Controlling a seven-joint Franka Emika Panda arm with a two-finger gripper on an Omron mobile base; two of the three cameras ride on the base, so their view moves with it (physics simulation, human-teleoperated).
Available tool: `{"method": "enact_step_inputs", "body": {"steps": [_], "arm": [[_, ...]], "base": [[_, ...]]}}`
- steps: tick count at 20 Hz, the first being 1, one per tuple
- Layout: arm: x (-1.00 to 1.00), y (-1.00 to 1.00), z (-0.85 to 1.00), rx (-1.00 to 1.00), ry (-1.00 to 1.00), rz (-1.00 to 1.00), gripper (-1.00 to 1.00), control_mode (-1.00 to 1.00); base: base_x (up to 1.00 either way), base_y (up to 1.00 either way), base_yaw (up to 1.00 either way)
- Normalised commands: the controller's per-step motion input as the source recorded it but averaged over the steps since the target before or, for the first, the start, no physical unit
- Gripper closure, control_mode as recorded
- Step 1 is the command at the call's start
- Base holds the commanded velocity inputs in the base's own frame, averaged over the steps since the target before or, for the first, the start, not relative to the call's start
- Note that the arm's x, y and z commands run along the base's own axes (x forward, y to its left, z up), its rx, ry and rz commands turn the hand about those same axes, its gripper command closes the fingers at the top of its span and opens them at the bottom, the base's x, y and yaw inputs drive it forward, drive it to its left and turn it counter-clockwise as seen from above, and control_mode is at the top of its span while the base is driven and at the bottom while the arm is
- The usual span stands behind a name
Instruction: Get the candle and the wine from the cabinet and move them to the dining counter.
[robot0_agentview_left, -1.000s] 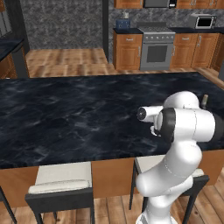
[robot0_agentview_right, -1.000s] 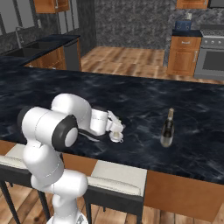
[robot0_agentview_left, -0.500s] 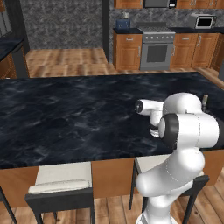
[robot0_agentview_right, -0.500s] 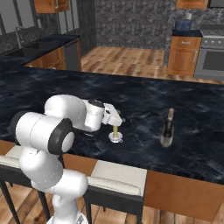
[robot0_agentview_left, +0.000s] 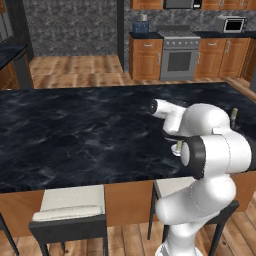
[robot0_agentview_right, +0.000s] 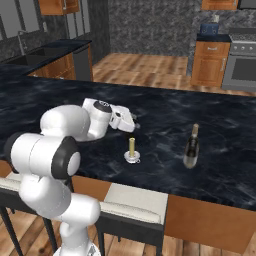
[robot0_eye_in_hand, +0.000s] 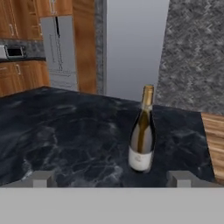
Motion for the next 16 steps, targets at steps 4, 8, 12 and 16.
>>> {"method": "enact_step_inputs", "body": {"steps": [4,8,12,16], "arm": [[-0.35,0.2,0.31,0.0,-0.01,-0.14,-1.0,-1.0],[-0.48,0.25,0.39,0.0,-0.04,-0.13,-1.0,-1.0],[-0.54,0.3,0.41,0.0,-0.08,-0.1,-1.0,-1.0],[-0.61,0.26,0.39,0.0,-0.09,-0.08,-1.0,-1.0]], "base": [[0.0,0.0,0.0],[0.0,0.0,0.0],[0.0,0.0,0.0],[0.0,0.0,0.0]]}}
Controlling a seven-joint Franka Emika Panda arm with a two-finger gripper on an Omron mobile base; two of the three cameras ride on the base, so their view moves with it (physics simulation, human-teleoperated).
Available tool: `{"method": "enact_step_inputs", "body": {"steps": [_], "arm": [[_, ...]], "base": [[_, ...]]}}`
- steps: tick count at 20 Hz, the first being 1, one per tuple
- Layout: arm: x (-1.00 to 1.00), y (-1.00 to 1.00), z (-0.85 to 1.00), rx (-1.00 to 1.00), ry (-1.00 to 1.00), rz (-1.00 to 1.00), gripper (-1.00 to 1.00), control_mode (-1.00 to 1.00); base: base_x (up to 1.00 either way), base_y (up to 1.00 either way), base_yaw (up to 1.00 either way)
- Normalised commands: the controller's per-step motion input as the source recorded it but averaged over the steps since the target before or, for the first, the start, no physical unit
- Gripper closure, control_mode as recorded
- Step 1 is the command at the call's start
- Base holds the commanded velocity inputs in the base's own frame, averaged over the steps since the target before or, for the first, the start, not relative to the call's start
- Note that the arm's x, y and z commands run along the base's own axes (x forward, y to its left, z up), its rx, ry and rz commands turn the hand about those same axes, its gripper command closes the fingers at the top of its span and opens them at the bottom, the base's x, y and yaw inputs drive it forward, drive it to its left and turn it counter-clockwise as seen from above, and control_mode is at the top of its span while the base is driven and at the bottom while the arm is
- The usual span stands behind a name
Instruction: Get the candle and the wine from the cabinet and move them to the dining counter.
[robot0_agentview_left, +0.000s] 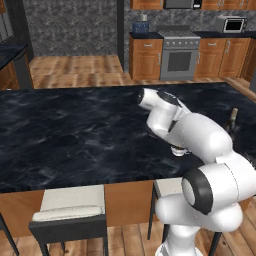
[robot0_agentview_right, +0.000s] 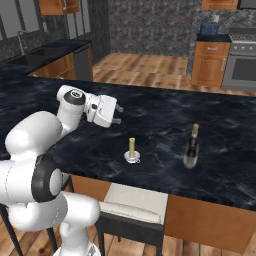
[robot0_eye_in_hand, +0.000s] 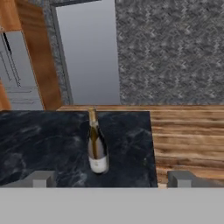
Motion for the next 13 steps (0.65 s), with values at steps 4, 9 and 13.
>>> {"method": "enact_step_inputs", "body": {"steps": [4,9,13], "arm": [[-0.66,0.12,0.4,0.01,-0.06,-0.06,-1.0,-1.0],[-0.68,0.06,0.42,0.0,-0.08,-0.03,-1.0,-1.0],[-0.69,0.04,0.38,0.0,-0.09,-0.03,-1.0,-1.0]], "base": [[0.0,0.0,0.0],[0.0,0.0,0.0],[0.0,0.0,0.0]]}}
